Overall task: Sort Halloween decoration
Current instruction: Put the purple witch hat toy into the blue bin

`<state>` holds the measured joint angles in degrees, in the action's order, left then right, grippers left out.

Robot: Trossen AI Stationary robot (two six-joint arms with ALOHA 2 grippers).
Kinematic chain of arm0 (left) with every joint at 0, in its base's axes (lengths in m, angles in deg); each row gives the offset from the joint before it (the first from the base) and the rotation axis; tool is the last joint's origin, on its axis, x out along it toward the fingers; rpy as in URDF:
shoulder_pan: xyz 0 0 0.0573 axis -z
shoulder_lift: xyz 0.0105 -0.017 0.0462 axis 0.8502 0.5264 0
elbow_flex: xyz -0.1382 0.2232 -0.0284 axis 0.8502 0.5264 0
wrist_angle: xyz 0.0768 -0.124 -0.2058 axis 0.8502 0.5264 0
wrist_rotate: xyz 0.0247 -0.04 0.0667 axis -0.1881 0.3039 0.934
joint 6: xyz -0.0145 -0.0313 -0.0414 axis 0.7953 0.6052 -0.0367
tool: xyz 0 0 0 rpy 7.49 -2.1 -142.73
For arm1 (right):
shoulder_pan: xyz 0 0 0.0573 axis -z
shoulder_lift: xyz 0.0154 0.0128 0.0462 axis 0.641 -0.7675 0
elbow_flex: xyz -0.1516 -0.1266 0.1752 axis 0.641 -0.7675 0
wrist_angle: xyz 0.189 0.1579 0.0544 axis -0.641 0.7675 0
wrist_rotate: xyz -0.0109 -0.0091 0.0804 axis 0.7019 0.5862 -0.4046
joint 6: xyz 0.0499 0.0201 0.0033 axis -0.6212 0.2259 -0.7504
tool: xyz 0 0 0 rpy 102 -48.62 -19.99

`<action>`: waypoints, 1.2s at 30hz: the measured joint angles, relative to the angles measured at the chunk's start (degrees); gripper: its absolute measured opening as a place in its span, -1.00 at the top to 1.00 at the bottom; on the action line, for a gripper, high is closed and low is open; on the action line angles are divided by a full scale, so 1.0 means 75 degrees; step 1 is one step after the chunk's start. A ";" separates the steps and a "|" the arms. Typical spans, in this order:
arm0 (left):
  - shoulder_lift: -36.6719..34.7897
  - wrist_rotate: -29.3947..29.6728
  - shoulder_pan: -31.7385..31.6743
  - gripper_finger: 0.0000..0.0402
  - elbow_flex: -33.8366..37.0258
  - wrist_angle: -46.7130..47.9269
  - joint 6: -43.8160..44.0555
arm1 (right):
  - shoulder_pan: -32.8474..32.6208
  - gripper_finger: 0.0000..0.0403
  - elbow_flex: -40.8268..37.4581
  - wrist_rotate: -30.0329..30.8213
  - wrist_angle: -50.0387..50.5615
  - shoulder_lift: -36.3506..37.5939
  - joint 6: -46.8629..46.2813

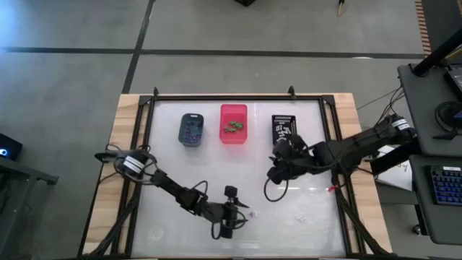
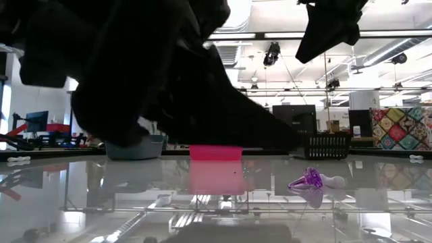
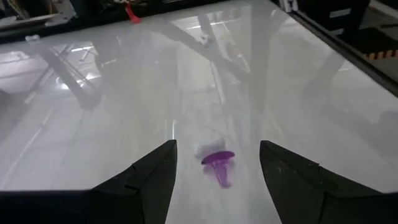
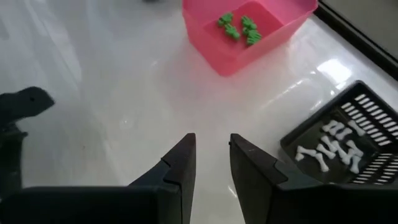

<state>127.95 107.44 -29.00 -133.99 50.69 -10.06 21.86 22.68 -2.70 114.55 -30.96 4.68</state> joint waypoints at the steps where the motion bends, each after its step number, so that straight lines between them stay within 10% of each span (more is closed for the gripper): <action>1: 0.0075 0.0014 0.0000 -0.06 -0.0039 -0.0001 0.0046 | -0.0052 0.56 -0.0008 0.0003 -0.0014 0.0000 -0.0006; 19: 0.1149 0.0079 -0.0026 -0.01 -0.0696 -0.0351 0.0860 | -0.0200 0.56 -0.0067 0.0134 -0.0220 0.0000 -0.0061; 36: 0.1149 0.0235 -0.0020 0.69 -0.0633 -0.0264 0.0838 | -0.0221 0.56 -0.0067 0.0122 -0.0401 0.0000 -0.0213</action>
<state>136.57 109.20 -29.16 -138.73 48.71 -3.77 20.21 22.17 -1.78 111.54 -30.96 3.08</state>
